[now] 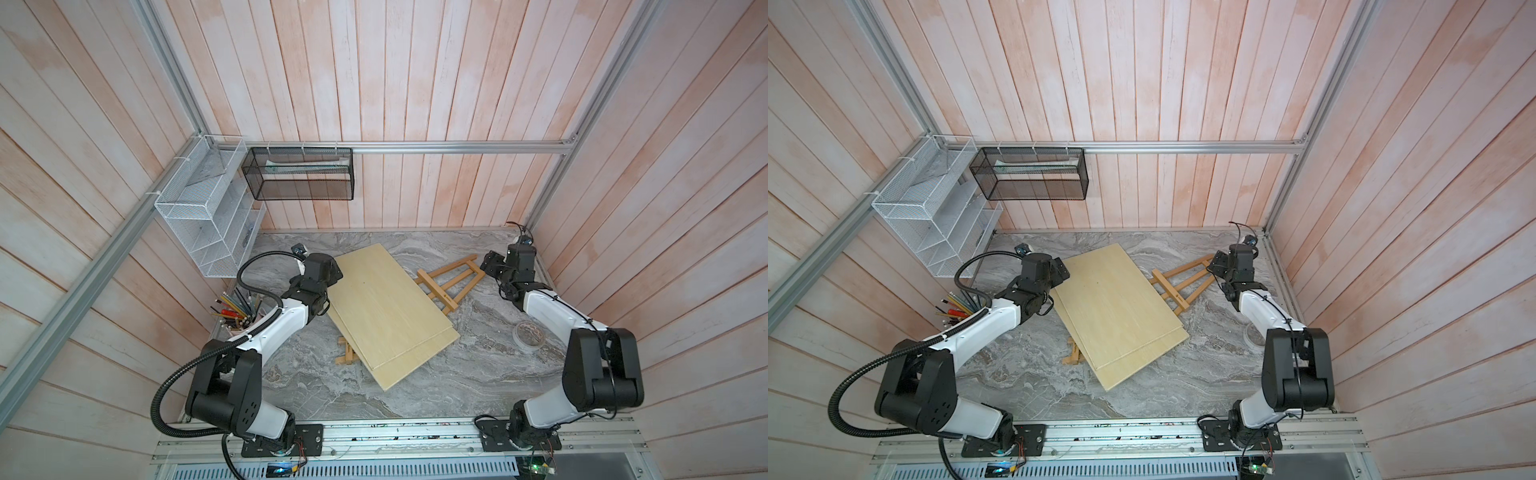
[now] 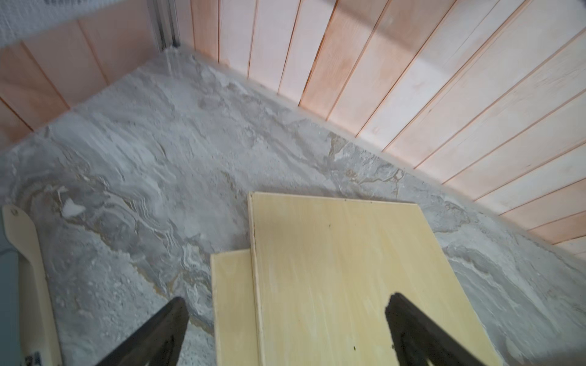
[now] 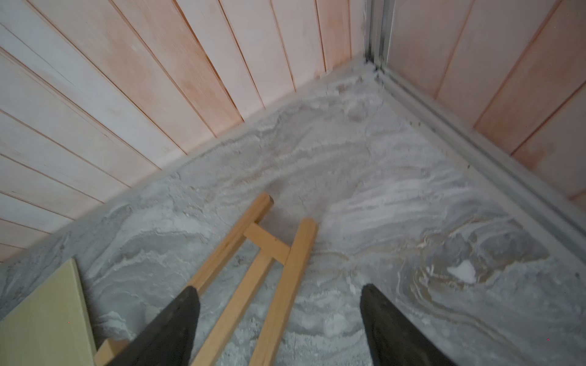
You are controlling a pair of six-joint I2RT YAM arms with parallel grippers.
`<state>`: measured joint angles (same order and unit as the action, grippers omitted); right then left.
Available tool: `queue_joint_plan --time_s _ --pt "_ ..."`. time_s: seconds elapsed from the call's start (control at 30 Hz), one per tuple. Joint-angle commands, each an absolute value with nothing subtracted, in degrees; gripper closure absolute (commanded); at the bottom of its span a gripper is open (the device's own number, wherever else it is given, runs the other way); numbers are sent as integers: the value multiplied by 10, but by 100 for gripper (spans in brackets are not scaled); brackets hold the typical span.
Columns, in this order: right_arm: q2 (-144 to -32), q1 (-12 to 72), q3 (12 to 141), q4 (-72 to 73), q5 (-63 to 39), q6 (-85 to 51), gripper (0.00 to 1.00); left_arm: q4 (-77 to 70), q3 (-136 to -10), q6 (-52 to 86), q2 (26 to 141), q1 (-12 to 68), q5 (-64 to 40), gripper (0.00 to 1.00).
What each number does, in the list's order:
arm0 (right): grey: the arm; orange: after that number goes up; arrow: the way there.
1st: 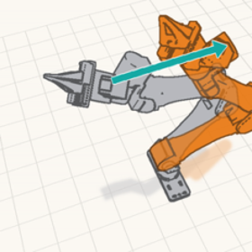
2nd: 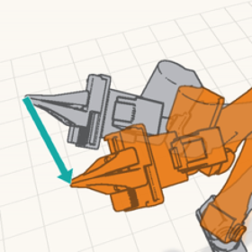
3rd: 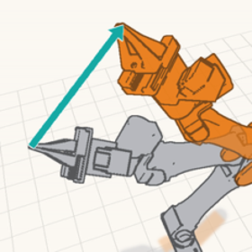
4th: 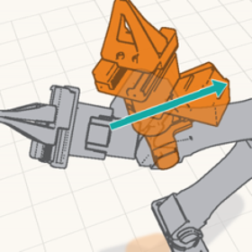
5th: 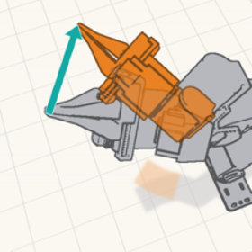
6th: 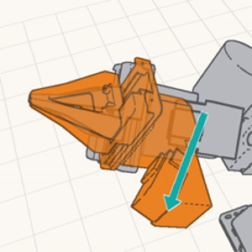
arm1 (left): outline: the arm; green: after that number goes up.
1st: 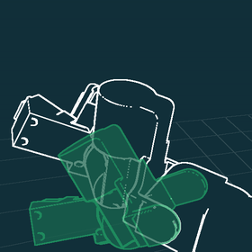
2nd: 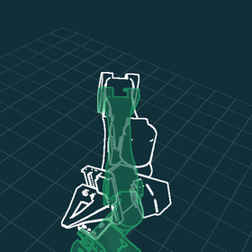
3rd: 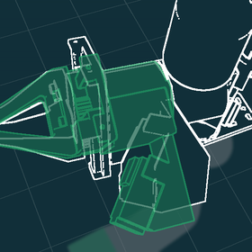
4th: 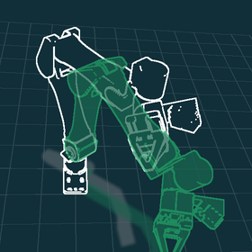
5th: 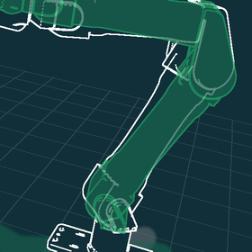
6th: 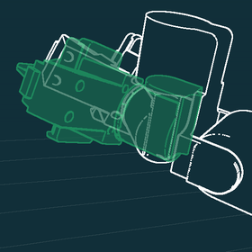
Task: Assemble the easel
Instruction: Pick up the easel at the center of the board.
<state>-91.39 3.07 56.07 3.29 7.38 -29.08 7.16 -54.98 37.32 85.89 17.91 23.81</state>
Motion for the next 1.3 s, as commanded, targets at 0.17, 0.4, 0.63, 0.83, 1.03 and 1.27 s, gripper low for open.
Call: queue_joint_plan --time_s 0.17,0.4,0.63,0.83,1.03,1.27 --pt "-1013 36 626 -64 10 -346 23 133 -540 445 848 185 216 0" --pt "-1059 53 646 -69 0 -344 26 135 -542 448 853 185 201 0" --pt "-1085 70 655 -99 26 -340 29 148 -530 462 856 188 195 0" --pt "-1100 72 654 -97 33 -338 35 149 -536 461 862 189 192 0" --pt "-1126 76 671 -112 41 -336 38 149 -534 452 858 200 206 0" --pt "-1141 89 667 -117 55 -340 46 149 -540 443 859 202 210 0"
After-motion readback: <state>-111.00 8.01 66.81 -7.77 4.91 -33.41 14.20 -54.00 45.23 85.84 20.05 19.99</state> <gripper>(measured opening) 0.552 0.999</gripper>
